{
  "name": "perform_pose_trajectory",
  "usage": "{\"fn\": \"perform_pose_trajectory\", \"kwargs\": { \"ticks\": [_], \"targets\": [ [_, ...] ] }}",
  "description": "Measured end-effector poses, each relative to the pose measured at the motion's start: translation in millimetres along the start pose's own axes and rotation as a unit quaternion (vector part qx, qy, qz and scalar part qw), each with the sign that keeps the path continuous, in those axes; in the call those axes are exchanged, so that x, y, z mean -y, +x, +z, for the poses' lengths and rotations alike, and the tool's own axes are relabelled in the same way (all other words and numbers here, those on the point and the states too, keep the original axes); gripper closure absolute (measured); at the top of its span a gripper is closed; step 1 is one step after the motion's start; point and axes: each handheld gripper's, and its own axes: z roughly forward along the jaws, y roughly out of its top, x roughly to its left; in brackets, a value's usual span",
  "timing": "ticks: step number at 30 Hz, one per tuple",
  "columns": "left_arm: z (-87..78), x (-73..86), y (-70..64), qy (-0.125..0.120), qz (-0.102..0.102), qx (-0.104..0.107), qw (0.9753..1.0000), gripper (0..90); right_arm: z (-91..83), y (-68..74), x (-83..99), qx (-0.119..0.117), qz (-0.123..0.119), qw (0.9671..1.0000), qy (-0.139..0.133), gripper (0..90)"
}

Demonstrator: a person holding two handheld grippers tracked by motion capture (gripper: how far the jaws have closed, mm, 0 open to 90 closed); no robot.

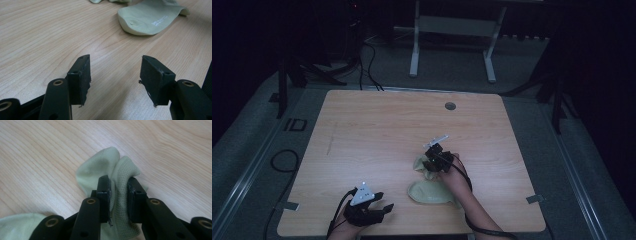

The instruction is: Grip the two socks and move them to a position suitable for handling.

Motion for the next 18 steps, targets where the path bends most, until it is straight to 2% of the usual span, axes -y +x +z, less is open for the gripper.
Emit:
{"fn": "perform_pose_trajectory", "kwargs": {
  "ticks": [5,6,8,11,15,18],
  "targets": [
    [0.9,-1.3,-0.3,0.0,0.002,-0.001,1.0,41.8,5.3,5.1,-2.5,0.007,-0.018,0.9998,-0.007,71.9],
    [1.5,-1.4,-0.5,-0.001,0.001,0.0,1.0,41.8,5.4,5.4,-2.9,0.003,-0.021,0.9998,-0.005,69.4],
    [2.5,-1.9,0.0,0.0,0.0,0.002,1.0,41.9,5.1,4.2,-4.2,-0.015,-0.023,0.9996,0.0,59.0],
    [3.5,-4.1,1.0,0.001,0.001,-0.001,1.0,43.1,1.5,4.1,-4.8,-0.017,-0.026,0.9995,0.007,51.6],
    [6.3,-12.9,3.2,-0.003,0.003,-0.006,1.0,46.5,-11.7,-2.4,-4.7,-0.023,-0.022,0.9995,-0.008,49.2],
    [11.3,-20.9,3.5,-0.001,0.011,-0.005,0.9999,50.7,-23.0,-9.0,-4.4,-0.012,-0.015,0.9996,-0.018,50.3]
  ]
}}
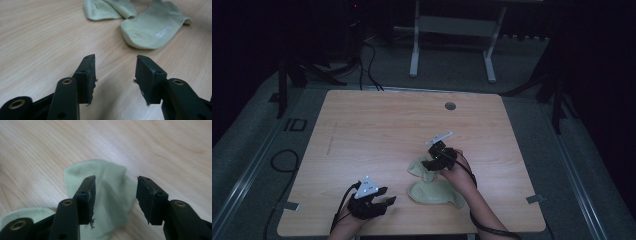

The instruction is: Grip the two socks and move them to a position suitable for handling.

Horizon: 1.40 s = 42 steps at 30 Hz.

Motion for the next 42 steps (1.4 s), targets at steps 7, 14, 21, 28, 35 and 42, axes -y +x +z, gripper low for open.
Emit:
{"fn": "perform_pose_trajectory", "kwargs": {
  "ticks": [7,14,21,28,35,42],
  "targets": [
    [14.1,-29.5,3.1,0.01,0.047,-0.015,0.9988,72.1,-7.8,-5.7,1.7,-0.01,0.004,0.9999,-0.004,63.1],
    [43.0,-72.2,6.2,0.005,0.073,-0.015,0.9972,84.2,3.7,-6.0,6.4,-0.006,0.005,0.9998,0.016,63.4],
    [86.6,-84.6,10.7,0.04,0.092,-0.024,0.9946,89.1,10.7,-8.2,10.3,-0.004,0.002,0.9995,0.033,69.7],
    [109.9,-80.8,14.5,0.061,0.097,-0.031,0.9929,89.1,14.8,-8.0,12.2,-0.01,0.001,0.9992,0.038,78.3],
    [111.1,-80.1,19.2,0.053,0.087,-0.022,0.9946,89.3,13.3,-6.4,8.1,0.001,-0.002,0.9993,0.037,84.5],
    [111.0,-79.5,20.6,0.05,0.084,-0.017,0.9951,89.3,-10.7,-16.6,8.4,0.01,0.009,0.9998,0.014,84.5]
  ]
}}
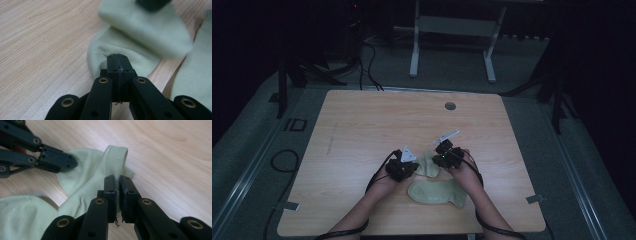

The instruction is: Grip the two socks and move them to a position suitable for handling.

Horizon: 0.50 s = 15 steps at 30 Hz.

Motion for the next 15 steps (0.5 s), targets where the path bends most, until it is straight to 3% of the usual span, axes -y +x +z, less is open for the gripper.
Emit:
{"fn": "perform_pose_trajectory", "kwargs": {
  "ticks": [7,15],
  "targets": [
    [0.1,-3.2,-1.8,0.012,0.019,-0.006,0.9997,89.3,-23.8,-23.2,8.4,0.018,0.022,0.9994,-0.017,84.1],
    [0.3,-4.3,-1.9,0.015,0.025,-0.005,0.9996,89.3,-25.7,-48.3,28.3,0.038,0.047,0.9982,0.0,84.0]
  ]
}}
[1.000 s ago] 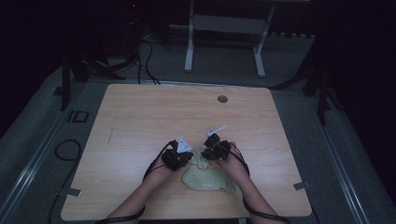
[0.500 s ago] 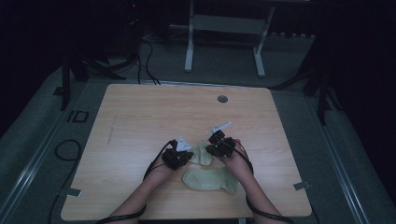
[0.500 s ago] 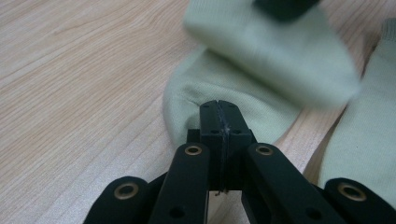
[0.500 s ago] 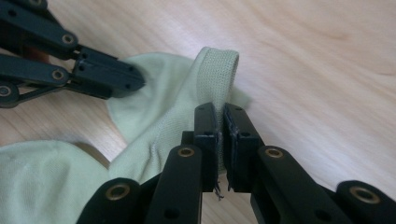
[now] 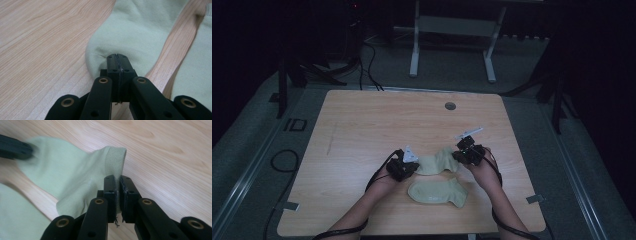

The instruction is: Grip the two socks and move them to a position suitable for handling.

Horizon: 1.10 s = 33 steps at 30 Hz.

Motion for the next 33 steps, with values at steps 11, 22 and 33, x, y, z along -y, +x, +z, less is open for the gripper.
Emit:
{"fn": "perform_pose_trajectory", "kwargs": {
  "ticks": [11,22,33],
  "targets": [
    [2.1,-2.5,0.3,0.002,0.003,0.0,1.0,89.2,22.0,-19.2,18.1,0.005,0.028,0.9991,0.03,83.4],
    [-7.8,-10.2,5.7,-0.009,-0.023,0.015,0.9996,79.6,4.7,-13.4,17.1,0.003,0.029,0.9995,-0.009,78.4],
    [4.1,-7.7,6.2,0.012,-0.023,0.014,0.9995,81.7,18.8,8.6,32.1,-0.016,0.008,0.9998,0.0,88.0]
  ]
}}
